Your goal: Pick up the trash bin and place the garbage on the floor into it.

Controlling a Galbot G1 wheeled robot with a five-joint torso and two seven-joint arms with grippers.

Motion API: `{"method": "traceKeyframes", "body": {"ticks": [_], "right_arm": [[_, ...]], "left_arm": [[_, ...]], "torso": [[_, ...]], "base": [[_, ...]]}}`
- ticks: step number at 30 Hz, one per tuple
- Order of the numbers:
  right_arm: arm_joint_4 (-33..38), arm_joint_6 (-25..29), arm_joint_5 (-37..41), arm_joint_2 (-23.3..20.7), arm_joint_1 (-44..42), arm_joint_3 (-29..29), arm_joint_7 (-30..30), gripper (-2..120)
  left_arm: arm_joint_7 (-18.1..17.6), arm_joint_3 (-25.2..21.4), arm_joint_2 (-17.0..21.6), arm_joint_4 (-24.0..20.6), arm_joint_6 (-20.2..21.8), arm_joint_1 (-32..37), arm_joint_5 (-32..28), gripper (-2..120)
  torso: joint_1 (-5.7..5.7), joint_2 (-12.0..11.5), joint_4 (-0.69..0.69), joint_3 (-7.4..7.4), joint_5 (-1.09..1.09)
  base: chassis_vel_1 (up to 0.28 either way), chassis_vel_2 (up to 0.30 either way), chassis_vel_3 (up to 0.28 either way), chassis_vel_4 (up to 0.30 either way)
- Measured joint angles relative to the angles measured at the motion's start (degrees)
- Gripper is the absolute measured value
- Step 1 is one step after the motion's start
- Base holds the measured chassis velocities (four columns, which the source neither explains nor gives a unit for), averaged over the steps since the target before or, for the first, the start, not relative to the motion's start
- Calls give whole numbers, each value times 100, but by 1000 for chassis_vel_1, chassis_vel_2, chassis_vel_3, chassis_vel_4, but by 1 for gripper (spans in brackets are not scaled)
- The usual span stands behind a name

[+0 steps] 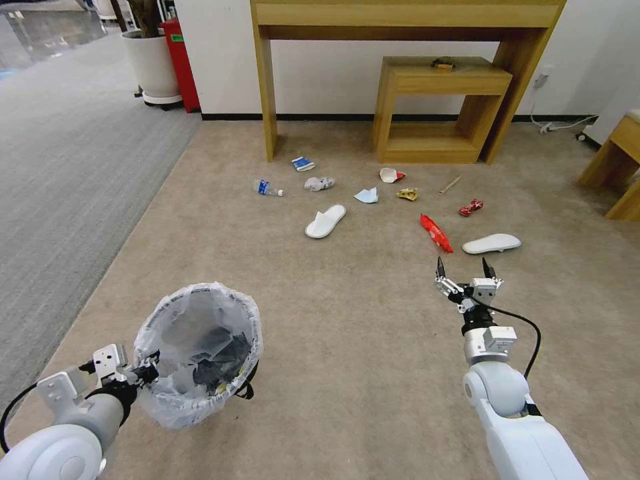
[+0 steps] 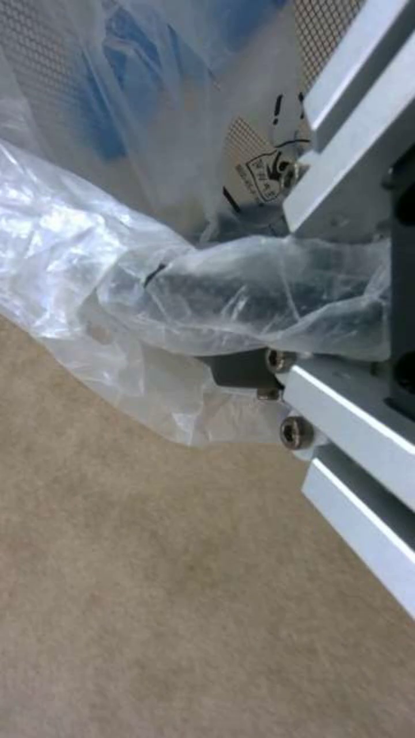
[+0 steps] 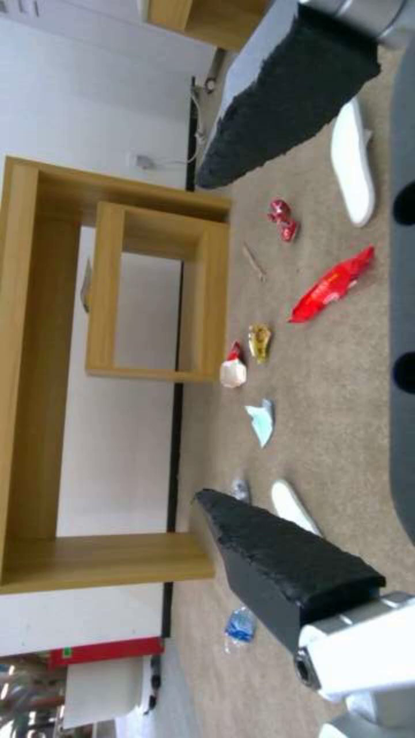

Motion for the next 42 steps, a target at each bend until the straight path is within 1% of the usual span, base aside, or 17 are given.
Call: {"method": "traceKeyframes", "body": {"ticks": [7, 18, 24, 28, 42], "right_arm": [[13, 4, -5, 6, -20, -14, 3, 100], [21, 22, -37, 15, -15, -55, 51, 100], [22, 24, -44, 29, 3, -96, 145, 100], [16, 24, -61, 38, 23, -109, 169, 100], [-17, 0, -89, 60, 75, -58, 122, 100]], "left_arm": [[22, 10, -15, -27, -16, 30, 38, 0], [27, 10, -21, -60, -20, 50, 51, 0], [26, 10, -14, -60, -24, 47, 53, 0], [27, 15, -5, -59, -24, 40, 50, 0], [28, 25, 15, 3, -29, 6, 36, 0]], "torso": [[0, 0, 0, 0, -2], [1, 0, -1, 1, 0], [3, -1, 0, 2, -2], [2, 0, -1, 2, -1], [0, 0, 0, 0, -1]], "base": [[-170, 157, 147, -176], [-238, 235, 241, -228], [-184, 181, 175, -175], [-88, 79, 36, -60], [8, -1, -5, 3]]}}
